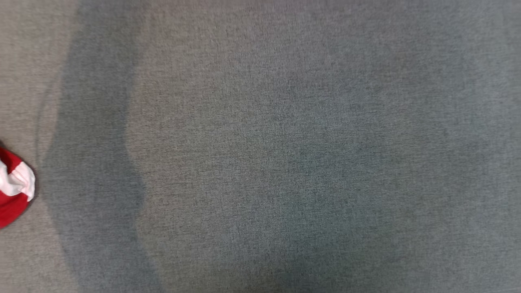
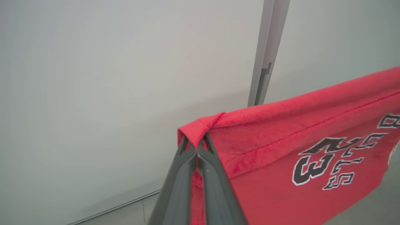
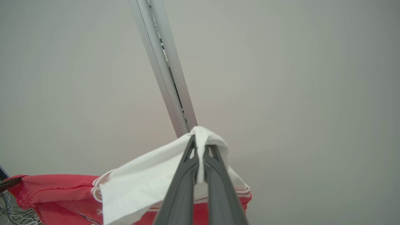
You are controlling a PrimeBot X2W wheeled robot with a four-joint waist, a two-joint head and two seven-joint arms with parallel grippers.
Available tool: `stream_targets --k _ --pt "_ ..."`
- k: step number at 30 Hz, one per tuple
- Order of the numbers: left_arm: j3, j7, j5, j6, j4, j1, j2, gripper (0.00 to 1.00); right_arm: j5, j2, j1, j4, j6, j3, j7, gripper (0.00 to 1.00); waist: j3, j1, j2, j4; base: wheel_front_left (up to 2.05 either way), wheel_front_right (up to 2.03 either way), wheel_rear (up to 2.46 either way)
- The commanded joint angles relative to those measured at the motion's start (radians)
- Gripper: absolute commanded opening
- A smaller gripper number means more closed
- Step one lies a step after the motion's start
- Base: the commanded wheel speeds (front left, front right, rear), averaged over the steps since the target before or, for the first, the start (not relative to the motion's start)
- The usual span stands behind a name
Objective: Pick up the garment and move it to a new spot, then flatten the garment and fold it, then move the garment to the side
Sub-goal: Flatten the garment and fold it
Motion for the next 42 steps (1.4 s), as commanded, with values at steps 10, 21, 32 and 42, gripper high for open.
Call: stream_targets --k 10,21,32,42 --pt "-0.065 -0.127 0.07 -0.042 0.18 -0.165 -0.048 0.0 0.031 -0.011 -0.227 0.139 0.0 0.13 -0.148 0.0 0.052 0.0 0.0 0.007 0.0 0.0 0.0" --pt "-0.172 -0.092 -0.014 -0.065 0.239 0.055 -0.066 0.0 0.15 -0.067 -0.034 0.154 0.0 0.336 -0.09 0.0 -0.08 0.0 0.0 0.008 0.0 0.0 0.0" --pt "-0.342 0.146 -0.255 -0.065 0.014 0.418 0.1 0.0 0.28 -0.167 0.306 0.012 0.0 0.508 0.101 0.0 -0.315 0.0 0.0 -0.008 0.0 0.0 0.0" --pt "-0.363 0.318 -0.519 -0.065 -0.315 0.734 0.277 0.0 0.411 -0.291 0.631 -0.223 0.0 0.543 0.241 0.0 -0.464 0.0 0.0 -0.026 0.0 0.0 0.0"
